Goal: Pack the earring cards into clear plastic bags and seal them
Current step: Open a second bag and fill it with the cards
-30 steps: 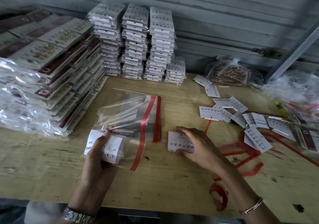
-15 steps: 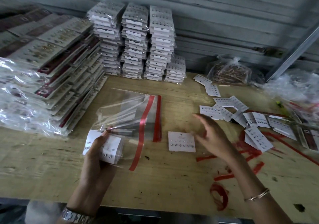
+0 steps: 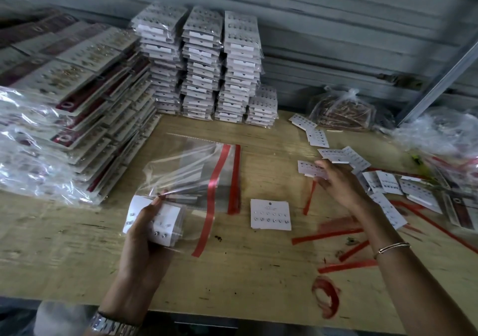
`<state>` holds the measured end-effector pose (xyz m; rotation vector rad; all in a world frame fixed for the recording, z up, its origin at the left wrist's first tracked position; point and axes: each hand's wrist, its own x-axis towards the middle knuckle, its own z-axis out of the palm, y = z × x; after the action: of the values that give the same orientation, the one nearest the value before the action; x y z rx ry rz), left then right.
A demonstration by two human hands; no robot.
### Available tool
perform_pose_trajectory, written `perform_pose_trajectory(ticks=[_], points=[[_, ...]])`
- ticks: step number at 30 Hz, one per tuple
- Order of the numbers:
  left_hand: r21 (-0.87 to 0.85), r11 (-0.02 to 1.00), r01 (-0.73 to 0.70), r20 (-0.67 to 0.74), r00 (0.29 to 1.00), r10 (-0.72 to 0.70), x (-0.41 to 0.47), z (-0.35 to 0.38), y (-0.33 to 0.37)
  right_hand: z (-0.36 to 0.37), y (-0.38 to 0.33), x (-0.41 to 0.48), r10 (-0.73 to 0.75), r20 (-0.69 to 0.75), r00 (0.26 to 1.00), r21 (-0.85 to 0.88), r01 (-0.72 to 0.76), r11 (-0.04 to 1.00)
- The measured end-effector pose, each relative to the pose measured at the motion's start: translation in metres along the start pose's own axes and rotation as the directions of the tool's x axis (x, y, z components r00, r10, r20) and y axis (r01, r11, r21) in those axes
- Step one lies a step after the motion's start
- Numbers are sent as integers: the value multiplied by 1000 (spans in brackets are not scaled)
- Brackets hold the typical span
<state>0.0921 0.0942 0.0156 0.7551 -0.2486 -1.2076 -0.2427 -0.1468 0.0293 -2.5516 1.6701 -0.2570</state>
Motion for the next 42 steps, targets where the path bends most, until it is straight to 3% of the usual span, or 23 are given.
perform_pose_trajectory(ticks=[6, 10, 13, 16, 19, 22, 24, 26, 28, 29, 31, 34, 37, 39, 42], points=[[18, 1000, -10, 1, 1000, 10, 0, 1, 1, -3, -4, -5, -82, -226, 971, -123, 55, 991], [19, 1000, -9, 0, 1000, 9, 1, 1, 0, -3, -10, -8, -161, -425, 891, -126, 118, 985], [7, 1000, -4, -3, 1000, 4, 2, 1, -1, -2, -20, -14, -122, -493, 862, -23, 127, 992], [11, 1000, -10, -12, 1000, 10, 2, 2, 0, -1, -36, -23, 13, -454, 891, 282, 130, 951], [20, 1000, -2, -36, 999, 3, 1, 2, 1, 3, -52, -32, 273, -296, 916, 640, -22, 768], [15, 1000, 1, -55, 998, -1, 1, 3, 2, 12, -64, -33, 476, 17, 880, 907, -214, 363], [7, 1000, 11, -48, 999, -11, 0, 3, 2, 13, -70, -29, 516, 187, 836, 960, -268, 87], [11, 1000, 16, -34, 999, -15, 0, 2, 2, 13, -74, -26, 502, 320, 803, 945, -307, -111], [17, 1000, 13, -18, 1000, -13, 0, 2, 2, 13, -74, -24, 450, 401, 798, 916, -336, -222], [18, 1000, 7, -13, 1000, -6, 0, 1, 3, 13, -73, -23, 424, 422, 802, 906, -356, -228], [15, 1000, 2, -9, 1000, -2, 0, 1, 3, 11, -71, -23, 362, 457, 813, 888, -443, -127], [32, 999, 12, -24, 1000, -12, 1, -1, 4, 3, -68, -27, 241, 482, 842, 823, -530, 205], [48, 999, 7, -35, 999, -6, 1, -2, 4, 0, -60, -27, 234, 184, 955, 860, -271, 432], [36, 999, 5, -37, 999, -3, 1, -2, 3, 1, -56, -23, 189, -43, 981, 801, -79, 593], [33, 999, 3, -33, 999, -2, 1, -2, 2, 7, -49, -13, 46, -163, 986, 598, 61, 799]])
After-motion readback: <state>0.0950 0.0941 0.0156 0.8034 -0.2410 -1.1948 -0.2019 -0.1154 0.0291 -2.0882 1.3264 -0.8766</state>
